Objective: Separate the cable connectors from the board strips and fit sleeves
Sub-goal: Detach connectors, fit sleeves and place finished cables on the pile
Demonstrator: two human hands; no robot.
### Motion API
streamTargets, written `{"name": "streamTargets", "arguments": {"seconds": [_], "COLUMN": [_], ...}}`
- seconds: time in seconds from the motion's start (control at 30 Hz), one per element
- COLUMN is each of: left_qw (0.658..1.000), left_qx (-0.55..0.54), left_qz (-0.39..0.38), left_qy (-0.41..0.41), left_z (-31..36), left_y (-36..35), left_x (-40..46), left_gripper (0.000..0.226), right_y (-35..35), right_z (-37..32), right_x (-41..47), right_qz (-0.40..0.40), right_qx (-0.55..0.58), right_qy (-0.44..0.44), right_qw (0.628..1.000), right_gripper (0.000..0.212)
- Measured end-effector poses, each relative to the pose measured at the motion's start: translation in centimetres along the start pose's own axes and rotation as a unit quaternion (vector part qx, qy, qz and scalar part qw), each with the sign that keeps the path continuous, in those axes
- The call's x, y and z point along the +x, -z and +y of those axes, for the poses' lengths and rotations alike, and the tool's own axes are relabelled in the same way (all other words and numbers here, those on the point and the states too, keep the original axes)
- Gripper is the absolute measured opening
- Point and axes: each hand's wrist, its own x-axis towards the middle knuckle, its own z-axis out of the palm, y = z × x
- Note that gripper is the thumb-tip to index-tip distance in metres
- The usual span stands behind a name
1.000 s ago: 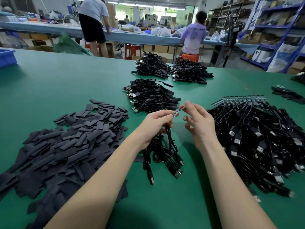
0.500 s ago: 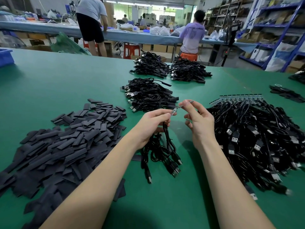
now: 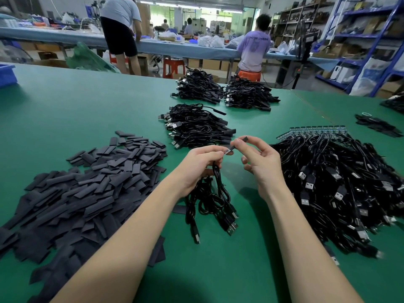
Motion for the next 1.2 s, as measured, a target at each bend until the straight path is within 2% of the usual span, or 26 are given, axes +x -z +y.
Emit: {"name": "streamTargets", "arguments": {"seconds": [0.17,0.53,0.73,0.83,1.2], "left_qw": [0.999,0.998,0.993,0.988,0.975], "left_qx": [0.025,0.047,0.09,0.106,0.156], "left_qz": [0.032,-0.021,-0.006,0.01,0.045], "left_qy": [-0.026,-0.038,-0.073,-0.11,-0.15], "left_z": [0.3,0.8,0.7,0.6,0.6], "left_y": [0.5,1.2,1.2,1.5,1.3], "left_x": [0.2,0.1,0.3,0.3,0.4], "left_gripper": [0.013,0.01,0.005,0.01,0.009], "right_y": [0.2,0.0,-0.1,0.0,-0.3], "right_z": [-0.1,0.4,0.6,0.7,0.9], "right_x": [-0.1,0.1,0.1,0.3,0.3], "right_qz": [-0.015,-0.059,-0.006,0.015,-0.006], "right_qx": [-0.003,0.046,0.044,0.043,0.036], "right_qy": [-0.023,-0.037,-0.033,-0.035,-0.029], "right_qw": [1.0,0.996,0.998,0.998,0.999], "right_gripper": [0.013,0.018,0.023,0.029,0.018]}}
